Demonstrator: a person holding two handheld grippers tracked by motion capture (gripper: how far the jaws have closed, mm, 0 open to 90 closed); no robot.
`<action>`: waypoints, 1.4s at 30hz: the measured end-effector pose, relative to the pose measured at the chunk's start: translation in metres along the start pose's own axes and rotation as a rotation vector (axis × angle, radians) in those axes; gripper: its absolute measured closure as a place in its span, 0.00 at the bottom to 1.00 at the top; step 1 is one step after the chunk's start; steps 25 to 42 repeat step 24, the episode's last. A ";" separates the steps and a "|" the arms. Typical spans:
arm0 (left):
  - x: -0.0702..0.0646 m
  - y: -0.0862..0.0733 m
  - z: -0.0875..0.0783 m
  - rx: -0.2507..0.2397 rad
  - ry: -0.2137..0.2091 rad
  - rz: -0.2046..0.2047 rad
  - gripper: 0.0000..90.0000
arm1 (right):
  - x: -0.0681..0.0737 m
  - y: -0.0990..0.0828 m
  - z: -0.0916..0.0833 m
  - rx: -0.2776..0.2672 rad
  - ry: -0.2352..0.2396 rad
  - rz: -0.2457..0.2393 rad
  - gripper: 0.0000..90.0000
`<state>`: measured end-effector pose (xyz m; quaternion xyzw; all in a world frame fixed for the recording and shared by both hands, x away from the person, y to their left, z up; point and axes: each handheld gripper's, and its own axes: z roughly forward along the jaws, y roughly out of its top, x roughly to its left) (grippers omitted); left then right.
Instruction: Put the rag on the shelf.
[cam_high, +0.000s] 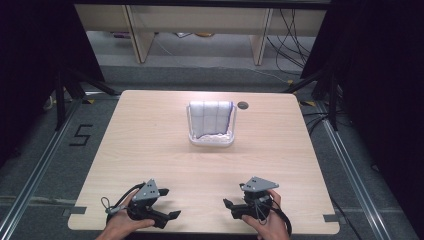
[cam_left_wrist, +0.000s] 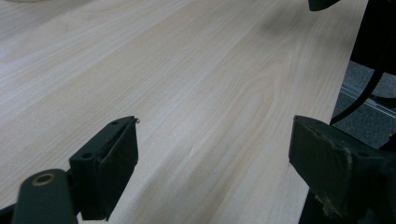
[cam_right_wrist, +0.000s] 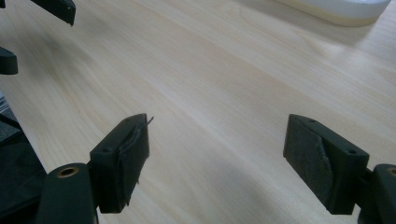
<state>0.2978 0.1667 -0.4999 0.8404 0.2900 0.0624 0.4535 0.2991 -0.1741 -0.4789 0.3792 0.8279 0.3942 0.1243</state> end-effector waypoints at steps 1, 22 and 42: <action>0.000 0.000 0.000 0.001 -0.001 0.015 0.17 | 0.001 -0.001 -0.001 -0.004 0.000 0.004 0.26; 0.000 0.000 0.002 0.010 0.000 0.022 0.17 | 0.003 -0.008 -0.001 0.012 0.013 0.009 0.25; 0.002 -0.001 0.002 0.011 0.008 0.017 0.17 | 0.002 -0.008 -0.002 0.009 0.006 0.005 0.25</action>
